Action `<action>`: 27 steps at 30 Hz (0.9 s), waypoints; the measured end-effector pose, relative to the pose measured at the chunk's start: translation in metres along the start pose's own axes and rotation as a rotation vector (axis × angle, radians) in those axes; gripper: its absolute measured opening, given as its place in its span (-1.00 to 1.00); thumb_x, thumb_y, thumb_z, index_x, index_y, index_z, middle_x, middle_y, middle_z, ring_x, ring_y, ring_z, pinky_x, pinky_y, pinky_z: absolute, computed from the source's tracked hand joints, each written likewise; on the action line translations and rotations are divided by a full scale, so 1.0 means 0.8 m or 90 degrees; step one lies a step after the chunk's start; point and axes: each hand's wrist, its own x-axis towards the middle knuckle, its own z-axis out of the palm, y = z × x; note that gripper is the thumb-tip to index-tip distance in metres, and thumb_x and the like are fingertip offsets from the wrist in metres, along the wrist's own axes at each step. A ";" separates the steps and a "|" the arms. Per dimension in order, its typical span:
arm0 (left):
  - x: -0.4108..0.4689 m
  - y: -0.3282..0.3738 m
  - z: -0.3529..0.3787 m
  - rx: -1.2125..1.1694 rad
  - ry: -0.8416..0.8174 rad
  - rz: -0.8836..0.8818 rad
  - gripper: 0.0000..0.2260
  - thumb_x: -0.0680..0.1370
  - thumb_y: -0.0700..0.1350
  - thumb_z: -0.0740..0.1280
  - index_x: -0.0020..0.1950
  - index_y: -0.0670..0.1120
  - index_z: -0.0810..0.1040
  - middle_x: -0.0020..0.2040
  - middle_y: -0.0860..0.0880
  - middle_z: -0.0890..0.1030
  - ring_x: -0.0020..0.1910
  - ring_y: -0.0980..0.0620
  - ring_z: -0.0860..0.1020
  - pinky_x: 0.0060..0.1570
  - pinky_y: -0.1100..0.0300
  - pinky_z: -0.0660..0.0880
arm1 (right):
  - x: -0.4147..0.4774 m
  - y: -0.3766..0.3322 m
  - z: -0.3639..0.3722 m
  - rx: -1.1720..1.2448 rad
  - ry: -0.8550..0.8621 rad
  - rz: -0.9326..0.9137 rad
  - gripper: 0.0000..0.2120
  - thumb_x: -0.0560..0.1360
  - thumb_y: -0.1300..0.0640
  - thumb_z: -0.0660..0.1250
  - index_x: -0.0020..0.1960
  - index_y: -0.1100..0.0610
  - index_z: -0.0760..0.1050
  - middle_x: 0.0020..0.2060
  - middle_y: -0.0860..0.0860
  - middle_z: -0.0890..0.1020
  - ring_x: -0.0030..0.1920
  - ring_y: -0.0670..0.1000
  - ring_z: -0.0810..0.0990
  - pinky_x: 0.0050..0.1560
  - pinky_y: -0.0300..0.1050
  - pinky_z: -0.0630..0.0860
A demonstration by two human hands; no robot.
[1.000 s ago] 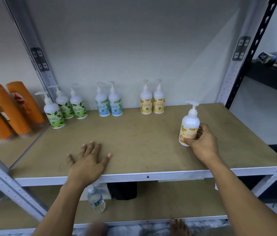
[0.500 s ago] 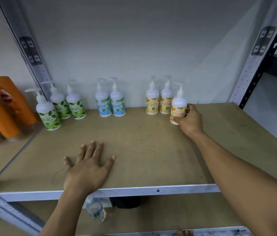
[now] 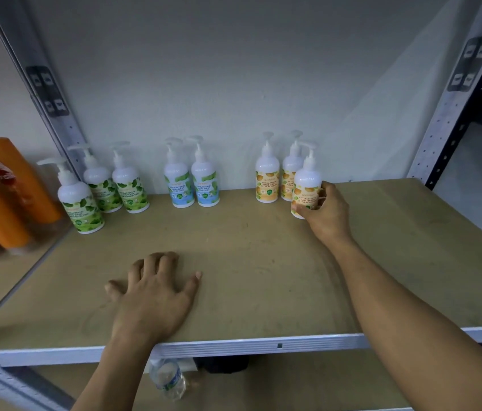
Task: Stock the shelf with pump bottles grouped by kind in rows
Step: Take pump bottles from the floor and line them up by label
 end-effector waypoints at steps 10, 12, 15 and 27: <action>-0.001 0.002 -0.001 -0.003 -0.004 0.003 -0.46 0.55 0.42 -0.07 0.42 0.19 0.22 0.48 0.17 0.21 0.50 0.04 0.14 0.38 -0.32 0.11 | 0.002 0.001 0.001 0.014 -0.002 0.005 -0.42 0.29 0.08 0.66 0.23 0.13 0.53 0.01 -0.04 0.66 -0.05 -0.04 0.64 -0.07 -0.26 0.47; -0.001 0.002 0.000 -0.003 -0.004 0.002 -0.47 0.55 0.42 -0.06 0.43 0.20 0.22 0.48 0.17 0.21 0.50 0.04 0.14 0.38 -0.32 0.11 | 0.002 0.001 0.001 0.017 -0.008 0.002 -0.43 0.30 0.08 0.65 0.24 0.11 0.54 -0.02 -0.07 0.64 -0.05 -0.04 0.65 -0.05 -0.25 0.50; -0.002 0.002 -0.001 -0.007 -0.005 0.005 -0.46 0.55 0.42 -0.06 0.44 0.19 0.22 0.49 0.17 0.21 0.50 0.03 0.14 0.39 -0.32 0.10 | 0.003 0.002 0.001 0.022 -0.011 -0.002 -0.45 0.30 0.09 0.65 0.23 0.10 0.55 -0.04 -0.08 0.64 -0.04 -0.03 0.66 0.00 -0.18 0.56; 0.000 0.001 0.002 -0.005 0.002 0.007 -0.45 0.54 0.42 -0.07 0.43 0.19 0.23 0.49 0.17 0.22 0.50 0.03 0.14 0.38 -0.33 0.11 | 0.004 0.006 0.003 0.020 -0.024 -0.014 -0.44 0.30 0.10 0.64 0.25 0.08 0.55 -0.03 -0.08 0.66 -0.03 -0.03 0.67 0.05 -0.09 0.60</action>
